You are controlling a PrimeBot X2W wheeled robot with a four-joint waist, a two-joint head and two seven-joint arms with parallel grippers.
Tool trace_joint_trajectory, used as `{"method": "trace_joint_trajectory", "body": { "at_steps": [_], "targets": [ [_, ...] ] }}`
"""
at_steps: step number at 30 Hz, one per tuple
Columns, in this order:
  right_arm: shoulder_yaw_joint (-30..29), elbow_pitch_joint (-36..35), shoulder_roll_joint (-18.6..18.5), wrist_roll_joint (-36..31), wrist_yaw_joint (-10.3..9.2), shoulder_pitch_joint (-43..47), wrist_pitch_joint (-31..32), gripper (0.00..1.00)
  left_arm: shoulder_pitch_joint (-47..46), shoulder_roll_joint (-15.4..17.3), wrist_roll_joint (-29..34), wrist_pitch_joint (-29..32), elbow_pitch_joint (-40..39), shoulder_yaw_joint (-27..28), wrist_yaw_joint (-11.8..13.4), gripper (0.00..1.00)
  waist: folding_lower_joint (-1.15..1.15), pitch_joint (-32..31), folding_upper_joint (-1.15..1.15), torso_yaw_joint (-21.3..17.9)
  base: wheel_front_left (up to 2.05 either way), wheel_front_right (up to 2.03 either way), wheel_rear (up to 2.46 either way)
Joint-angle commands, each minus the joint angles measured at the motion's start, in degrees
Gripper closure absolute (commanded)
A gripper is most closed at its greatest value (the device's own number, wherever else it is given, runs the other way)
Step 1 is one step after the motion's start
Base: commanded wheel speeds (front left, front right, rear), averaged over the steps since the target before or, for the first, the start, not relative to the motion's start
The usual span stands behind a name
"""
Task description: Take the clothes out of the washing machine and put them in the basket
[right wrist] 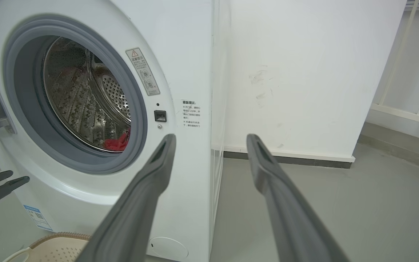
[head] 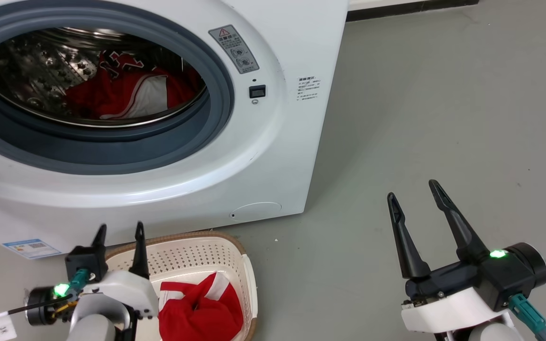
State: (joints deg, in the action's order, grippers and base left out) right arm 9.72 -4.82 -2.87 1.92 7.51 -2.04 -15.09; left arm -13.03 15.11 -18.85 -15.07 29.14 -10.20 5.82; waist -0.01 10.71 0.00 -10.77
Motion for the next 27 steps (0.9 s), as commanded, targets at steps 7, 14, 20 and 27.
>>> {"method": "trace_joint_trajectory", "body": {
  "at_steps": [7,14,20,27],
  "targets": [
    [0.0,-0.1,0.0,0.0,-0.04,0.8,-0.1,0.00,1.1,-1.3,5.1,-0.1,-7.9,5.0,-0.5,0.00,0.01,-0.5,0.00,-1.2,0.00,0.00,0.00],
    [0.0,-0.7,0.0,0.7,-0.04,-0.4,-0.1,0.00,-3.0,-1.5,6.3,-0.1,-9.5,9.5,-3.0,0.00,0.01,1.5,0.00,-2.8,0.00,0.00,0.00],
    [0.0,-1.5,0.0,1.3,-0.04,-2.4,-0.1,0.00,-11.0,1.5,7.7,-0.2,-6.1,11.0,-5.3,0.00,0.01,5.5,0.00,-4.0,0.00,0.00,0.00],
    [-0.4,-2.7,0.0,2.7,-0.04,-5.7,-0.1,0.00,-22.9,5.7,9.1,0.5,0.3,10.0,-8.0,0.00,0.01,12.4,0.00,-5.1,0.00,0.00,0.00]
  ]
}}
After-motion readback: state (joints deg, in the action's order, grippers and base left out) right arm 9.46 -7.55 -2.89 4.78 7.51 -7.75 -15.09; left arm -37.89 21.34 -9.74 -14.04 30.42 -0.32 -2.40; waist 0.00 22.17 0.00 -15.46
